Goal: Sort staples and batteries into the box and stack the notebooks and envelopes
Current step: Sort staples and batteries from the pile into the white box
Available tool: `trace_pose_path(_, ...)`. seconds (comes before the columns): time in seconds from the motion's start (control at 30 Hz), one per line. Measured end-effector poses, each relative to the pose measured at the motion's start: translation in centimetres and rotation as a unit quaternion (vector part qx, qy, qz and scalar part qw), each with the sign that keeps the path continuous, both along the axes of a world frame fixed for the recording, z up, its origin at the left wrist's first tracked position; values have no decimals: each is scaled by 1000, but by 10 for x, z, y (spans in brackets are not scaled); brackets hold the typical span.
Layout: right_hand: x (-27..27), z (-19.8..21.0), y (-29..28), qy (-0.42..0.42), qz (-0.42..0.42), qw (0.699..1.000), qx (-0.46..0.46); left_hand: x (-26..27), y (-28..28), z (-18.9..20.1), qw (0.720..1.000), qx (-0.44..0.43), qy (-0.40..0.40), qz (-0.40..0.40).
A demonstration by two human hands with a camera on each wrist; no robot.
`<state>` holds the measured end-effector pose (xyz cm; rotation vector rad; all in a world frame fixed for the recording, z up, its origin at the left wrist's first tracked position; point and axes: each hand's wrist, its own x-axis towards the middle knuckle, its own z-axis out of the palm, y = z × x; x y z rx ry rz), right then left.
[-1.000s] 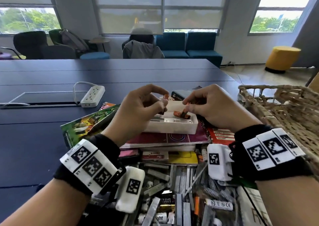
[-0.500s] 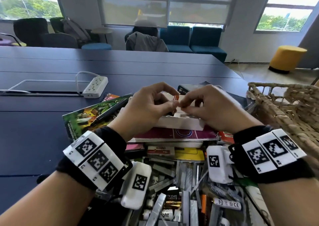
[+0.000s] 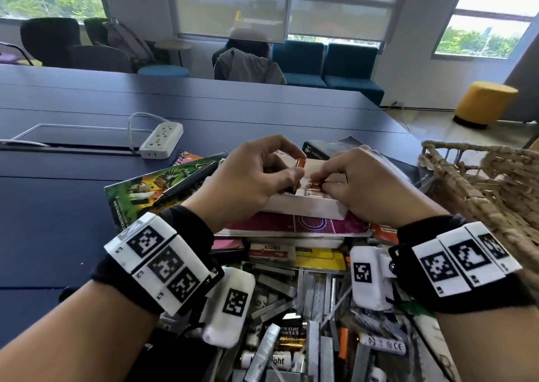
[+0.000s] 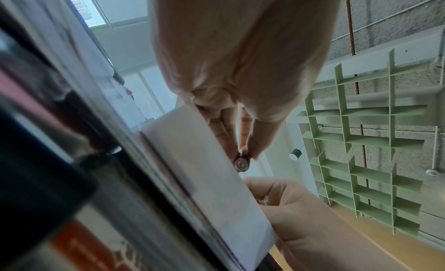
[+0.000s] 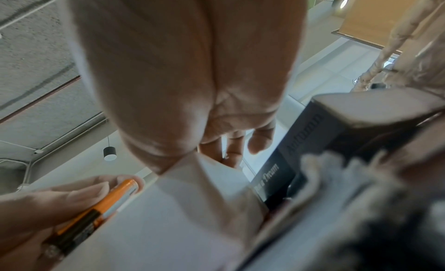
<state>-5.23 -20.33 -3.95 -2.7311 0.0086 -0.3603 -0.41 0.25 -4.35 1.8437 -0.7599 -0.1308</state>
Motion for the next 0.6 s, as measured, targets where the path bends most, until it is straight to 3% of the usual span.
trace_pose_path(0.2, -6, 7, 7, -24, 7, 1000, 18, 1, 0, -1, 1000, -21, 17, -8)
trace_pose_path(0.3, -8, 16, 10, -83, 39, 990, 102, 4, 0, -2, 997, -56, 46, -9)
trace_pose_path(0.4, -15, 26, 16, -80, 103, 971, 200, 6, 2, -3, 993, -96, 66, -2)
trace_pose_path(0.6, -12, 22, 23, -54, 116, 977, 169, 5, 0, -4, 989, -125, 77, 9)
